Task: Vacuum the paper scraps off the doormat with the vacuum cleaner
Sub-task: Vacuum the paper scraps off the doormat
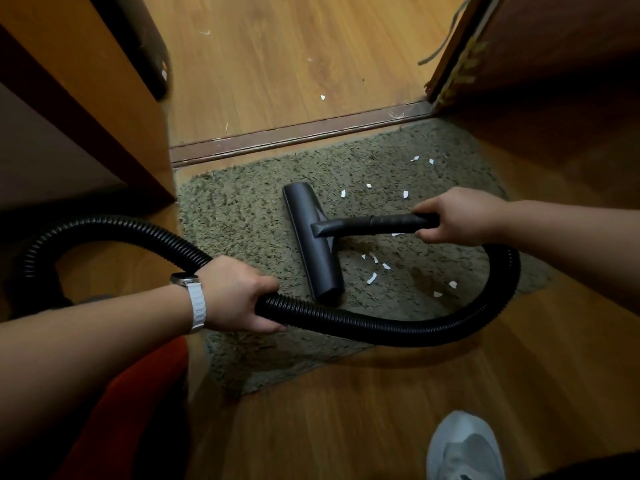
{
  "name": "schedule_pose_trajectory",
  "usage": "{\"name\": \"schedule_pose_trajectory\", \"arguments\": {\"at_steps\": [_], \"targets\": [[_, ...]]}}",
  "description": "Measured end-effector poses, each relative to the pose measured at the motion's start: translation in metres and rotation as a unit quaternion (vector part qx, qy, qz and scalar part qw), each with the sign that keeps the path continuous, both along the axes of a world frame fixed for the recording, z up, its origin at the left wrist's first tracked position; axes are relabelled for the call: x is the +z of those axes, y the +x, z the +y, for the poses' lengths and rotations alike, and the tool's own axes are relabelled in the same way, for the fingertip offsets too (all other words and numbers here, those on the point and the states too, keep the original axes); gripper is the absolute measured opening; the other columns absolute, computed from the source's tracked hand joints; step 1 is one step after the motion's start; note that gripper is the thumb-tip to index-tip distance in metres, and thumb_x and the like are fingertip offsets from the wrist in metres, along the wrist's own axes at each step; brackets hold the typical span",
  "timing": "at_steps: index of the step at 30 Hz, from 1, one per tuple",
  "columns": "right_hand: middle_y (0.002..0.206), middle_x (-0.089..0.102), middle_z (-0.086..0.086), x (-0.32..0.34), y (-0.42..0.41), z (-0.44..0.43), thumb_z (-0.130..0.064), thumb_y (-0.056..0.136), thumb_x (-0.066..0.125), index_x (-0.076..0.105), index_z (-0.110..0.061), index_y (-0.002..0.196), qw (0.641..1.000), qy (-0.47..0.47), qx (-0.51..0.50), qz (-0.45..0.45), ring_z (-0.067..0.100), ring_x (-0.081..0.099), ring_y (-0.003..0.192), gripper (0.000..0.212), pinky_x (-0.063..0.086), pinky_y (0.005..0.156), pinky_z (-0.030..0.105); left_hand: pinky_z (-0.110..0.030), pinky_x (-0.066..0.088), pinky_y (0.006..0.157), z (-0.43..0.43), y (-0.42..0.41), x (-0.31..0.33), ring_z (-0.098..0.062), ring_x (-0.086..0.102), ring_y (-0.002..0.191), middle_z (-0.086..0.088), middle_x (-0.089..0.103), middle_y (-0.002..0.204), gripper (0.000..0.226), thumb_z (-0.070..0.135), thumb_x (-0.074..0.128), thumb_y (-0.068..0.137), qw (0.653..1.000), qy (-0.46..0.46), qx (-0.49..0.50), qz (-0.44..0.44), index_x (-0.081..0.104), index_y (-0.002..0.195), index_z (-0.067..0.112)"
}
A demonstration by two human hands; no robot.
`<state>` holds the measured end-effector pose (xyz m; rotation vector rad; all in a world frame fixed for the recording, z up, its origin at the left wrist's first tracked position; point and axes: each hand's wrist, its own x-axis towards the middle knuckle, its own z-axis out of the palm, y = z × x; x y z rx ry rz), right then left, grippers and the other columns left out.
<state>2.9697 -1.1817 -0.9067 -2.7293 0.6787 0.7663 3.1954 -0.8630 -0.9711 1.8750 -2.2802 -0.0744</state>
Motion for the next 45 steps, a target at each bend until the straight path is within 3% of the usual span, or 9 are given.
{"name": "schedule_pose_trajectory", "arguments": {"at_steps": [3,8,16,24,31,36,39,45], "targets": [[0.07,0.06,-0.009,-0.003,-0.003,0.007,-0.046,0.09,0.061,0.061,-0.035,0.098,0.999,-0.018,0.038,0.004,0.005,0.054,0.062,0.014,0.044,0.056,0.03,-0.022,0.044,0.037,0.0,-0.001,0.002,-0.015,0.054,0.039,0.009,0.052,0.051,0.058,0.081,0.043,0.073,1.0,0.004,-0.004,-0.01,0.055,0.064,0.025],[0.068,0.059,-0.008,-0.003,-0.004,0.008,-0.045,0.09,0.06,0.06,-0.033,0.096,0.998,-0.037,0.043,0.005,0.006,0.054,0.06,0.013,0.046,0.054,0.03,-0.026,0.048,0.039,0.003,-0.002,0.003,-0.015,0.055,0.041,0.008,0.054,0.052,0.071,0.087,0.019,0.079,1.0,0.007,-0.001,0.012,0.053,0.066,0.026],[0.069,0.061,-0.006,0.009,-0.019,-0.004,-0.043,0.092,0.06,0.061,-0.032,0.098,0.998,-0.049,0.013,0.026,0.009,0.056,0.059,0.012,0.043,0.052,0.029,-0.022,0.042,0.036,-0.002,-0.004,0.007,-0.013,0.05,0.038,0.011,0.05,0.051,0.068,0.087,0.022,0.079,1.0,0.002,0.008,0.013,0.05,0.063,0.026],[0.067,0.06,-0.007,0.007,-0.026,0.017,-0.045,0.09,0.06,0.053,-0.04,0.093,0.997,-0.019,0.071,0.018,0.007,0.056,0.058,0.009,0.045,0.053,0.03,-0.026,0.048,0.04,0.003,-0.01,0.005,-0.017,0.056,0.043,0.009,0.055,0.054,0.055,0.079,0.047,0.073,0.999,0.029,-0.016,0.0,0.056,0.067,0.025],[0.067,0.059,-0.01,0.009,-0.05,0.029,-0.045,0.09,0.058,0.058,-0.036,0.097,0.992,-0.028,0.115,0.049,0.002,0.053,0.057,0.012,0.044,0.053,0.028,-0.029,0.051,0.048,0.011,-0.022,0.005,-0.019,0.062,0.053,0.007,0.06,0.062,0.069,0.089,0.029,0.075,0.997,0.078,-0.02,0.005,0.057,0.074,0.025],[0.068,0.059,-0.01,0.013,-0.061,0.022,-0.046,0.092,0.058,0.059,-0.035,0.103,0.994,-0.042,0.08,0.068,0.002,0.054,0.056,0.016,0.041,0.05,0.027,-0.029,0.051,0.058,0.003,-0.03,0.014,-0.019,0.063,0.066,0.007,0.063,0.074,0.077,0.091,0.019,0.069,0.991,0.13,-0.011,-0.005,0.057,0.086,0.026],[0.066,0.061,-0.008,0.016,-0.06,0.015,-0.045,0.092,0.059,0.058,-0.036,0.1,0.996,-0.025,0.05,0.075,0.007,0.058,0.057,0.011,0.047,0.053,0.031,-0.029,0.052,0.055,0.001,-0.031,0.013,-0.018,0.062,0.06,0.007,0.061,0.069,0.092,0.095,0.0,0.065,0.994,0.105,-0.013,0.006,0.058,0.083,0.026],[0.066,0.059,-0.007,0.005,-0.053,0.015,-0.043,0.091,0.059,0.057,-0.036,0.099,0.997,-0.023,0.056,0.054,0.008,0.055,0.057,0.011,0.045,0.054,0.032,-0.028,0.05,0.043,0.001,-0.03,0.007,-0.019,0.058,0.047,0.007,0.057,0.058,0.078,0.091,0.015,0.074,0.998,0.05,-0.02,0.029,0.057,0.071,0.025]]}}
